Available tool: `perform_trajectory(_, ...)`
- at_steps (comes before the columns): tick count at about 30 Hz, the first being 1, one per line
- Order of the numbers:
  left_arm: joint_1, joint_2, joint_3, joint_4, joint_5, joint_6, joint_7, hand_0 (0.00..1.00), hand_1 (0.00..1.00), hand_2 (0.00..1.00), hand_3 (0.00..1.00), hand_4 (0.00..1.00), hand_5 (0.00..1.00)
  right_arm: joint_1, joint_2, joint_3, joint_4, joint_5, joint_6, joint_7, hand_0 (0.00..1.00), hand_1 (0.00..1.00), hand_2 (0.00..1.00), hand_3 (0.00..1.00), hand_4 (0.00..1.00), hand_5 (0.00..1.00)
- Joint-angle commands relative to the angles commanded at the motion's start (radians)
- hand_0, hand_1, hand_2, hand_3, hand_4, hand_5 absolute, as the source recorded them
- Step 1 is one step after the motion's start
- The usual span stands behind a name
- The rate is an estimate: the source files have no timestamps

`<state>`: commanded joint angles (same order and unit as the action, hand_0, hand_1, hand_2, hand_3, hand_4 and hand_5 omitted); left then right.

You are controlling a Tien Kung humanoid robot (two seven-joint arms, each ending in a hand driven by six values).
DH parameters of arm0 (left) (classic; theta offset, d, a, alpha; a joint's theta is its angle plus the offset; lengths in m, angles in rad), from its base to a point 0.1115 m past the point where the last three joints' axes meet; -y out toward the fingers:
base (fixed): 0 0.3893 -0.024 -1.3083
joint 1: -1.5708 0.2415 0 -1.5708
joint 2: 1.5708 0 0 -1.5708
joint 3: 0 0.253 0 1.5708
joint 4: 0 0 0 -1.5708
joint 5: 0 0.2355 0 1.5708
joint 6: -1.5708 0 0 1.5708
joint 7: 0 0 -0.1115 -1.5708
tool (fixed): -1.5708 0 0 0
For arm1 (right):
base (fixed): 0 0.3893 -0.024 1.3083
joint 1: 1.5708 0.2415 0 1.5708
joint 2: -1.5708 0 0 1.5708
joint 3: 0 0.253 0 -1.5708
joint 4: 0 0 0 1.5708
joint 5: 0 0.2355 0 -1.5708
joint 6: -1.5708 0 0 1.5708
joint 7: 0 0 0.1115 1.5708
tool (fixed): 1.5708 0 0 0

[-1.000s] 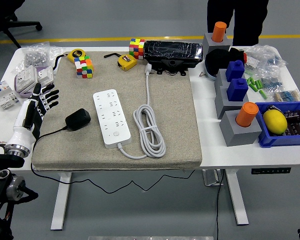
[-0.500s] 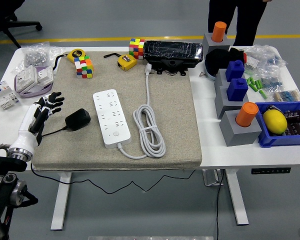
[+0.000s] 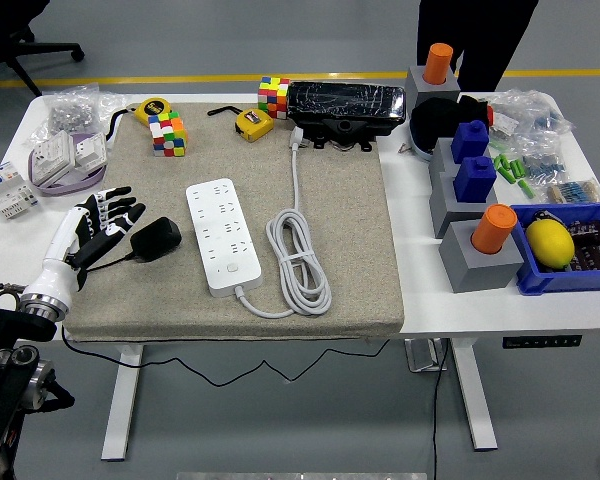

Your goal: Pick up the plug,place it near the board,insert it into the board,press the button

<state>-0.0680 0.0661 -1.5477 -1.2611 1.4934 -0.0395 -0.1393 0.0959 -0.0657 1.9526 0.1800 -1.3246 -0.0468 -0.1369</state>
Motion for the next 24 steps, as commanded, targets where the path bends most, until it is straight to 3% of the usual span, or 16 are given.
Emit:
perform_trajectory(11,-0.025,0.017,0.010,-0.006,-0.008,0.009,-0.005,0.803,0.888,0.865,0.830,0.998,0.409,0.033,-0.010,-0.022,0.000,0.020,-0.006,0.000,0.822,0.762,0.753,0.798,0.998,0.998)
perform_trajectory(12,-0.028,0.018,0.011,-0.005,-0.013,0.010,-0.006,0.800,0.887,0.858,0.819,0.998,0.690,0.035,-0.011,-0.026,0.000,0.022,-0.006,0.000,0.822,0.763,0.753,0.800,0.998,0.998)
perform_trajectory(17,-0.052,0.033,0.012,0.011,-0.058,0.016,-0.016,0.800,0.887,0.858,0.819,0.998,0.690,0.054,-0.019,-0.068,0.000,0.053,-0.008,-0.003,0.822,0.763,0.753,0.800,0.998,0.998)
perform_trajectory(18,-0.056,0.036,0.015,0.015,-0.062,0.016,-0.017,0.813,0.886,0.853,0.811,0.998,0.886,0.055,-0.020,-0.070,0.000,0.054,-0.008,-0.003,0.822,0.763,0.756,0.803,0.998,0.991)
perform_trajectory(23,-0.070,0.044,0.053,0.024,-0.072,0.015,-0.018,0.813,0.886,0.853,0.811,0.998,0.886,0.031,-0.027,-0.043,0.000,0.039,-0.004,0.007,0.822,0.763,0.756,0.803,0.998,0.991)
perform_trajectory(24,-0.067,0.043,0.060,0.021,-0.072,0.015,-0.018,0.808,0.886,0.852,0.806,0.998,0.938,0.029,-0.029,-0.033,0.000,0.031,-0.005,0.006,0.822,0.764,0.757,0.809,0.998,0.986)
